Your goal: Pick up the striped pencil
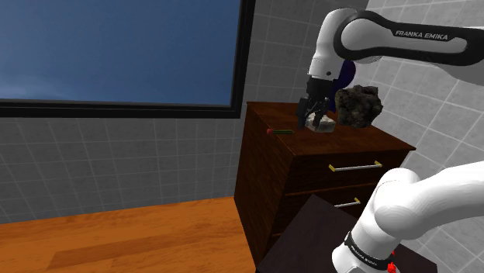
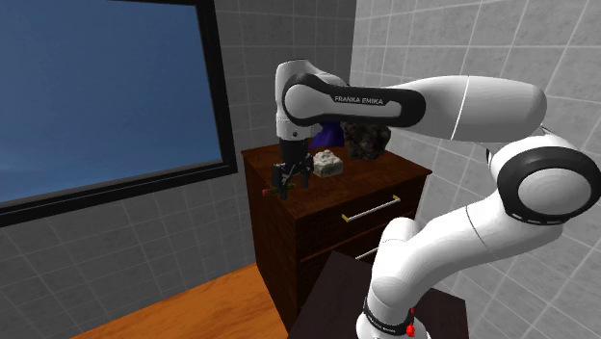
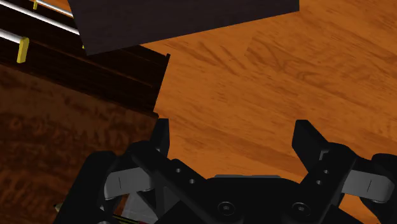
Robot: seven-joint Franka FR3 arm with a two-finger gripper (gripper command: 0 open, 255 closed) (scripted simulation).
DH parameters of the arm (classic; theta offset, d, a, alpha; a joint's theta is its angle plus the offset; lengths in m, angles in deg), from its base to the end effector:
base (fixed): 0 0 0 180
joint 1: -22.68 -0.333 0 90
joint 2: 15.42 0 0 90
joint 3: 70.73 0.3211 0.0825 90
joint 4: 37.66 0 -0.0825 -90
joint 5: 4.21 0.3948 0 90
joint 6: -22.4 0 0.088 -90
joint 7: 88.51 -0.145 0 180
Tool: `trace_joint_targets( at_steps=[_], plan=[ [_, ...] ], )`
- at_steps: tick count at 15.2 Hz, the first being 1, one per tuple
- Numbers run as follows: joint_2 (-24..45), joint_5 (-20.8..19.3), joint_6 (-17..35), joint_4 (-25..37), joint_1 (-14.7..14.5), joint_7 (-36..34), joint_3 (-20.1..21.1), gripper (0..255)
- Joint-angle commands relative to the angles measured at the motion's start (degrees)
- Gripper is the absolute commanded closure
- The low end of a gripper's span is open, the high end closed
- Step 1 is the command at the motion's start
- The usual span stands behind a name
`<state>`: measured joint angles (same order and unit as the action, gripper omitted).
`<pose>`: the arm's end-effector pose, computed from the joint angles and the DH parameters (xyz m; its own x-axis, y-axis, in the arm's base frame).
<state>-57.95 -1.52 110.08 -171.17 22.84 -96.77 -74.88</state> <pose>0.3190 -0.0217 0.5511 0.9785 -0.1936 -0.0718 -0.1994 -0.9761 -0.0863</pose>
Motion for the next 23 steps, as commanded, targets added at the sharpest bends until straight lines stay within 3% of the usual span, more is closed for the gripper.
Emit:
trace_joint_targets(
  at_steps=[1, 8, 14, 19, 23],
  plan=[
    [0.0, 0.0, 0.0, 0.0, 0.0, 0.0, 0.0, 0],
    [3.8, -8.7, 7.3, -1.9, -2.8, 25.3, -10.8, 0],
    [12.0, -13.0, 15.1, 1.0, -6.6, 46.6, -20.2, 0],
    [21.6, -12.4, 21.5, 6.2, -10.8, 64.7, -27.5, 0],
    [30.8, -8.3, 25.8, 11.8, -14.3, 80.1, -32.7, 0]
  ],
)
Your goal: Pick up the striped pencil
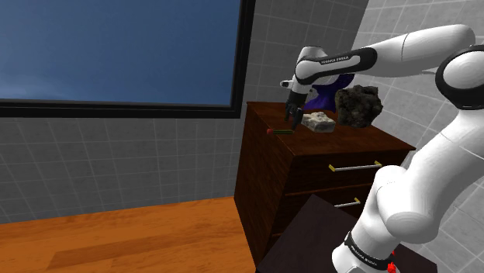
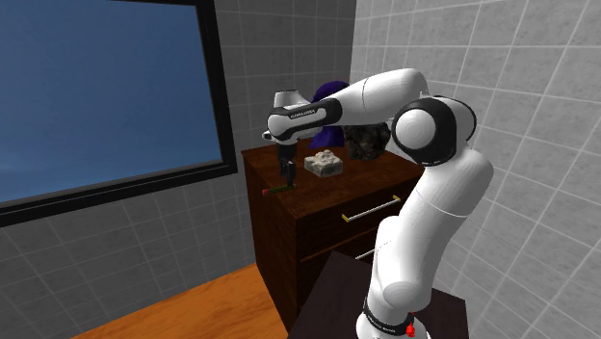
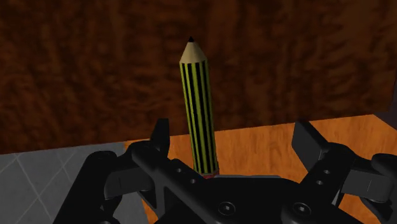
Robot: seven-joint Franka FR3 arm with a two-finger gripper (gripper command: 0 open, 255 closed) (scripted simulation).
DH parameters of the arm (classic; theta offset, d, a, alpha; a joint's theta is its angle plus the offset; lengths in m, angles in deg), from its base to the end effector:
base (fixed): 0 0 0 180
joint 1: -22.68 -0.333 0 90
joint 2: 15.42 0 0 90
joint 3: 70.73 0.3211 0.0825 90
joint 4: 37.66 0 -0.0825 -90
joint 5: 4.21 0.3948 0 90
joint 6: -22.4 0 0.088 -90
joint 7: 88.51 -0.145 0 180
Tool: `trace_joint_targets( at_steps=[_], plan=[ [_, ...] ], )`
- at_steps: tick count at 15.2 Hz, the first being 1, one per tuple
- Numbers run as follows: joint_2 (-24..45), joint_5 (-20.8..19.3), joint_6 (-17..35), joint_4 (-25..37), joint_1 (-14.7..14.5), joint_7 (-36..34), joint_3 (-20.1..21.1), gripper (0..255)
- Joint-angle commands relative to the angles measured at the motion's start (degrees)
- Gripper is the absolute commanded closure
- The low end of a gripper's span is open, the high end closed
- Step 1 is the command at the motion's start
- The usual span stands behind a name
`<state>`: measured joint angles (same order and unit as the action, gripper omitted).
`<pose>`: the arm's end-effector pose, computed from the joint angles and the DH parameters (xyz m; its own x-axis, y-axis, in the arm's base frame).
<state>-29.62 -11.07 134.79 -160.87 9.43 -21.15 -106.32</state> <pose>0.4582 -0.2116 0.4496 0.6639 0.7469 0.0363 0.7473 -0.6645 0.0043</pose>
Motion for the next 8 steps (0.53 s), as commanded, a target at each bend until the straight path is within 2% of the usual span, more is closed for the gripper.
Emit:
trace_joint_targets(
  at_steps=[1, 8],
  plan=[
    [4.6, 2.5, 1.9, 2.8, -1.5, 7.8, -2.2, 0],
    [6.5, 3.6, 7.3, -1.0, -1.3, 8.8, -2.7, 0]
  ],
)
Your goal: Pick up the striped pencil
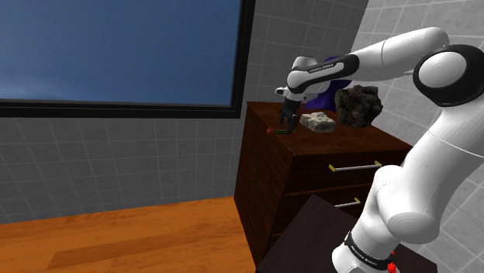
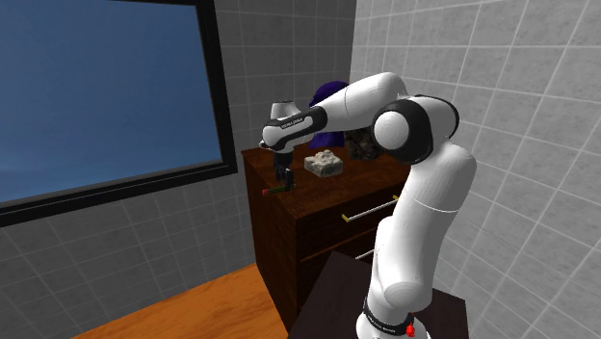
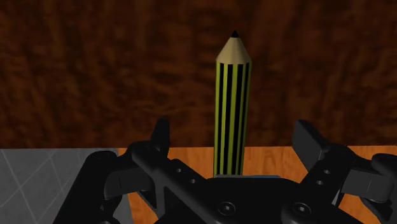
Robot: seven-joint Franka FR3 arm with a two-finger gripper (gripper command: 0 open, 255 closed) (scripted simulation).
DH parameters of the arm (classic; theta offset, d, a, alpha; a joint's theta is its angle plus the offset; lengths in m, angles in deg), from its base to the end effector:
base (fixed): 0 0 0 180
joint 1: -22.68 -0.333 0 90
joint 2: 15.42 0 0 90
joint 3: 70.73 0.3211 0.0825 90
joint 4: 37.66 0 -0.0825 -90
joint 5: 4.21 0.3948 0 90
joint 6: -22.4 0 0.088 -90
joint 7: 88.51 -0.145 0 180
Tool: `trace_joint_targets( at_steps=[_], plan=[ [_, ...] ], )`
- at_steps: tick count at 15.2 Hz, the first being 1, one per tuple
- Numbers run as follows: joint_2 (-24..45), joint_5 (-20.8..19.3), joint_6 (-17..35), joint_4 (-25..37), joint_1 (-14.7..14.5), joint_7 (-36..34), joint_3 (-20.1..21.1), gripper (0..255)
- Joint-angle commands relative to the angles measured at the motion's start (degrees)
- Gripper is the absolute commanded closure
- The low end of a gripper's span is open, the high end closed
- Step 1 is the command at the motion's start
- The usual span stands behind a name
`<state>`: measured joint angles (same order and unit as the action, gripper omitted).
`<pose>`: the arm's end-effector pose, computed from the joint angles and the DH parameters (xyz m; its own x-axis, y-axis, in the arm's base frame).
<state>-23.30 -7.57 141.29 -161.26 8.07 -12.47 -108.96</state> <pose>0.4798 -0.2197 0.4095 0.5842 0.8107 0.0385 0.8107 -0.5851 0.0189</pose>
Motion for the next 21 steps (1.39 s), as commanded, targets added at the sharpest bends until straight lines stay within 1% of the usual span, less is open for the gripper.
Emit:
trace_joint_targets(
  at_steps=[1, 2, 3, 12, 21],
  plan=[
    [0.3, 0.2, 1.2, -0.9, 0.0, 0.2, -0.1, 0],
    [0.3, 0.2, 1.2, -0.9, 0.0, 0.2, -0.1, 0],
    [0.4, 0.2, 1.3, -0.9, 0.0, 0.3, -0.2, 255],
    [0.3, 0.2, 1.2, -0.9, 0.0, 0.3, -0.1, 255],
    [-2.0, -1.1, -5.7, 4.1, 0.0, -1.0, 0.7, 255]
  ],
)
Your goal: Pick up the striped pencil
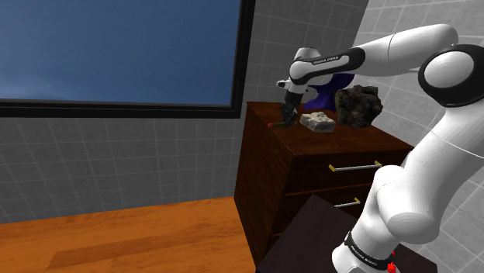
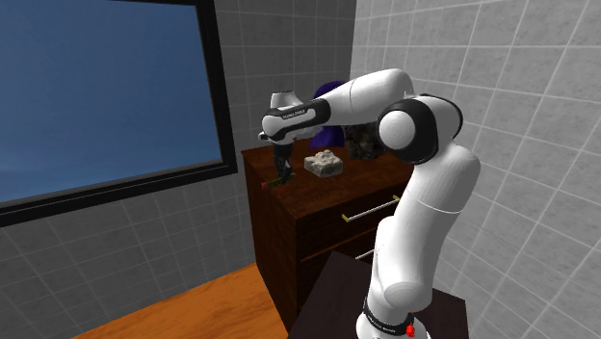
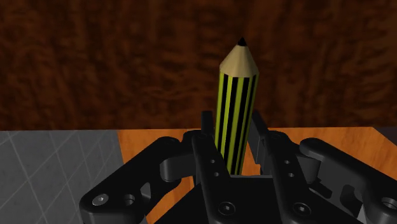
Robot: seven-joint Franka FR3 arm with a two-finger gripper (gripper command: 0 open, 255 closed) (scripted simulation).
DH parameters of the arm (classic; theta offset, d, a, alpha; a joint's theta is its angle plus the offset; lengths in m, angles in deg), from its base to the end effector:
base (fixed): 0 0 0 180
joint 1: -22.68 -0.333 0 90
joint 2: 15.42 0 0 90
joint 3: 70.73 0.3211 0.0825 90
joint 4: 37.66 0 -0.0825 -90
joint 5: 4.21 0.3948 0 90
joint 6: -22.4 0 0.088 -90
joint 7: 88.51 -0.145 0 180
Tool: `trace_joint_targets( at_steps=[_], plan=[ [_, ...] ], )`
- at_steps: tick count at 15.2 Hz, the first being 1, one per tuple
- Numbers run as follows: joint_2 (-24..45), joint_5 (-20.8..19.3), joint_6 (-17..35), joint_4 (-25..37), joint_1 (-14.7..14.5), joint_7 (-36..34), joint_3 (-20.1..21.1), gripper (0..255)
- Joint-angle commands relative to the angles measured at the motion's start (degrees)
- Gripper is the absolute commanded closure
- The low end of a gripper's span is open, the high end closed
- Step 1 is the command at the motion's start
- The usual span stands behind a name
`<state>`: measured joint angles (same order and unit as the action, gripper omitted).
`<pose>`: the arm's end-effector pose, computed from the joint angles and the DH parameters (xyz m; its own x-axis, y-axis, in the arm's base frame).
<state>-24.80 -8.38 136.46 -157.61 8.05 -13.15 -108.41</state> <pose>0.4807 -0.2205 0.4436 0.5835 0.8112 0.0388 0.8112 -0.5844 0.0199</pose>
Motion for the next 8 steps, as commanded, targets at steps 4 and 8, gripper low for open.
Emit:
trace_joint_targets(
  at_steps=[4, 8],
  plan=[
    [-1.2, -0.6, -4.0, 3.0, 0.0, -0.6, 0.5, 255],
    [-1.4, -0.7, -5.7, 4.4, -0.1, -0.7, 0.7, 255]
  ],
)
